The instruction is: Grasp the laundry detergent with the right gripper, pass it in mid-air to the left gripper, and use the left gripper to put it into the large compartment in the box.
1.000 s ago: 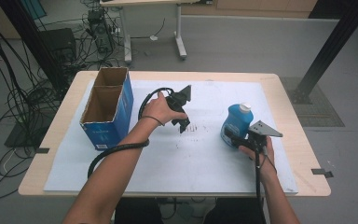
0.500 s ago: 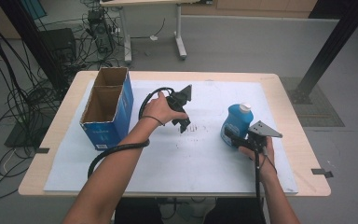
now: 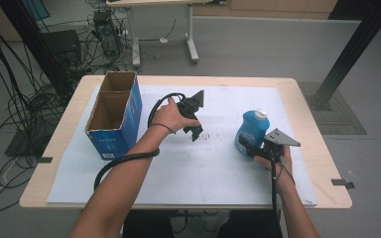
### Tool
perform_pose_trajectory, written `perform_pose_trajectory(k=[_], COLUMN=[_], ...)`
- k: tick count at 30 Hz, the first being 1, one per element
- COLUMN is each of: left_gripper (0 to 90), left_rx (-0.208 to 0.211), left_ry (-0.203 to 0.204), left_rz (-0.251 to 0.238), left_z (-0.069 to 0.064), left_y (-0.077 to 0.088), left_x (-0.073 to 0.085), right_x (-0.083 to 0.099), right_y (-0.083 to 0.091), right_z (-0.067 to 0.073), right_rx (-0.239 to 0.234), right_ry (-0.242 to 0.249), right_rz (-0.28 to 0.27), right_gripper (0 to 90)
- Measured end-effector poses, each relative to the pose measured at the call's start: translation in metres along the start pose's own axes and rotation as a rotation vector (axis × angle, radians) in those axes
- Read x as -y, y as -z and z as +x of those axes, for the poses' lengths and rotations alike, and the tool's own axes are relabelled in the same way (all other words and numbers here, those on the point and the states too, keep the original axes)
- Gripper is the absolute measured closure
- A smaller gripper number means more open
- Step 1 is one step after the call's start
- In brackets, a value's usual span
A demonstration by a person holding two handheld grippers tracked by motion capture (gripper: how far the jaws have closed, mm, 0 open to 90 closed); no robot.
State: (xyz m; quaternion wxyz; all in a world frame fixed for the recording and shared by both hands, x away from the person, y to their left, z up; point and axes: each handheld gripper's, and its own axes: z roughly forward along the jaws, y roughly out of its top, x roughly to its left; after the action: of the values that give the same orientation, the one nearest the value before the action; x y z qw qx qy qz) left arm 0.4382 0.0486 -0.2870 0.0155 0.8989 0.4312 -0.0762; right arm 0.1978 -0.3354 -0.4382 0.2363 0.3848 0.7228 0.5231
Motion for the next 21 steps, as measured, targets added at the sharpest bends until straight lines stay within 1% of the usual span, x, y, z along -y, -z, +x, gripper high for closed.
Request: perform_pose_trajectory(k=[11,16,21], left_gripper=[7.5,7.5,7.4], left_rx=[-0.003,0.007,0.003], left_ry=[0.009,0.015,0.019], left_rz=[0.001,-0.009,-0.008], left_z=[0.0029,0.0055,0.0051], left_y=[0.0004,0.001,0.0011], left_x=[0.0004,0.0018,0.0026], right_x=[-0.0007,-0.0006,-0.0011], right_y=[0.0,0.0,0.0], right_z=[0.0013,0.0019,0.002], right_rx=[0.004,0.007,0.007], right_ry=[0.003,0.005,0.008], right_rz=[0.002,0.002,0.004], right_gripper=[41.3,41.3,41.3])
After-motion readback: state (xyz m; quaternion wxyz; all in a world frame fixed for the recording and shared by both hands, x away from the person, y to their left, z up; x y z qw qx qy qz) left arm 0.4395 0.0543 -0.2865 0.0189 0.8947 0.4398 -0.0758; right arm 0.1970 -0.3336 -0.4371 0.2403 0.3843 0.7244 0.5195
